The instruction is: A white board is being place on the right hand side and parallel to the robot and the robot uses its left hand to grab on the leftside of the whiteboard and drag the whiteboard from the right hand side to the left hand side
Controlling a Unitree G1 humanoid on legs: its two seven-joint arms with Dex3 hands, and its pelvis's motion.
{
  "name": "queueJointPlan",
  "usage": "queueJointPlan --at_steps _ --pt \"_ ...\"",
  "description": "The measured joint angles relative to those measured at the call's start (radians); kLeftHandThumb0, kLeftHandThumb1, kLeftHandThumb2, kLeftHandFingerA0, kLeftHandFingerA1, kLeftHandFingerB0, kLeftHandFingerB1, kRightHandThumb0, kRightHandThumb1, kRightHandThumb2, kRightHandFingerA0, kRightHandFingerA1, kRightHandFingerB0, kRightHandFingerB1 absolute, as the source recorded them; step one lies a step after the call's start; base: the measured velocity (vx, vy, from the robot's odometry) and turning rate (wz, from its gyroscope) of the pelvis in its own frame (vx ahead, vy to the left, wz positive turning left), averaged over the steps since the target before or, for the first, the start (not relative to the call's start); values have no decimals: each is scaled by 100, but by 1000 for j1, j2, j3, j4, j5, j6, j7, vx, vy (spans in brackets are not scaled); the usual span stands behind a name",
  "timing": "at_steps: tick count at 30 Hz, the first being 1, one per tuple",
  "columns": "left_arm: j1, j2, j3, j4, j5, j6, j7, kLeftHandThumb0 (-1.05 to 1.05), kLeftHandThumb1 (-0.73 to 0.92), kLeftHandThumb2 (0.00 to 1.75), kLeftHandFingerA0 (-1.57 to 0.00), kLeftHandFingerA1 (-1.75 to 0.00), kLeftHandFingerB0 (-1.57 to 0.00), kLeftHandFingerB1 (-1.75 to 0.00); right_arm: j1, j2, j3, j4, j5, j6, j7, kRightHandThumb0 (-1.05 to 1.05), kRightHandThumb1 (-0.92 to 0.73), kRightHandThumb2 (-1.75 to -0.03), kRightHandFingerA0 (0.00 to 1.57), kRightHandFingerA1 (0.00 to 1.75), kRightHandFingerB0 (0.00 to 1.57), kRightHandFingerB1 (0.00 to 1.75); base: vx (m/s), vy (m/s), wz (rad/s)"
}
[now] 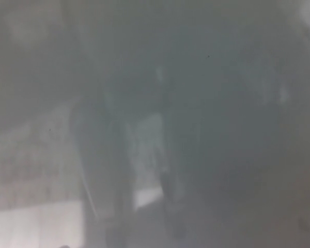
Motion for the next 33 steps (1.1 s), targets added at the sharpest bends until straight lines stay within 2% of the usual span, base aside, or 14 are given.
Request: queueJointPlan --at_steps 3,4,5,7,8,9,12,16,17,19,24,30,32,33 --pt "11 16 -2 2 -2 0 -21 14 84 67 -59 -150 -65 -131 0 0 -1 0 0 0 0 -70 -75 -74 48 111 46 84 0 0 0" --pt "13 20 -3 2 -2 0 -26 16 75 78 -63 -137 -79 -104 0 0 -1 0 0 0 -1 -70 -75 -73 47 111 46 84 0 0 0" --pt "16 25 -1 6 -3 0 -36 -9 75 61 -67 -85 -60 -54 0 0 -1 0 0 0 -1 -70 -76 -74 49 110 46 83 0 0 0" --pt "19 27 1 14 -2 0 -41 -23 71 60 -61 -53 -49 -40 0 0 -2 0 0 0 -1 -70 -76 -74 50 112 48 83 0 0 0" --pt "24 30 1 14 -1 0 -39 -22 50 93 -35 -57 -9 -45 0 0 -2 0 0 0 -1 -70 -75 -74 50 112 48 83 0 0 0" --pt "30 34 1 9 0 -1 -37 -23 61 60 -22 -37 -1 -19 -1 0 -2 0 0 0 -1 -70 -75 -73 52 112 50 84 0 0 0" --pt "48 45 -7 -18 21 0 -24 -47 46 71 0 -5 0 -2 -1 0 -2 1 0 0 -1 -69 -75 -73 50 109 47 83 0 0 0" --pt "73 41 10 -48 29 1 -3 -67 55 57 0 0 0 0 -1 0 -2 1 0 0 -2 -71 -73 -72 51 109 48 83 0 0 2" --pt "78 37 20 -53 30 1 1 -71 44 73 0 0 0 0 -1 1 -2 1 0 0 -2 -71 -56 -103 54 95 47 78 0 0 0" --pt "105 3 80 -61 24 -1 21 -61 61 58 0 0 0 0 0 1 -3 0 1 0 -2 -69 -75 -73 48 108 46 83 0 0 3" --pt "183 -87 205 -100 4 -1 76 -92 60 92 0 -5 0 0 0 2 -3 1 1 0 -2 -70 -73 -74 49 109 47 84 0 0 2" --pt "302 -181 337 -182 -33 -7 142 -62 85 65 0 0 0 0 1 4 -3 2 1 0 0 -71 -74 -74 50 112 48 86 0 0 0" --pt "340 -209 383 -189 -53 -6 146 -66 70 88 0 0 0 0 2 4 -3 3 1 0 -1 -72 -74 -74 50 111 48 86 0 0 0" --pt "353 -219 400 -189 -60 -4 149 -70 81 64 0 0 0 0 2 4 -3 3 1 0 -1 -71 -74 -75 51 110 49 86 0 0 0"
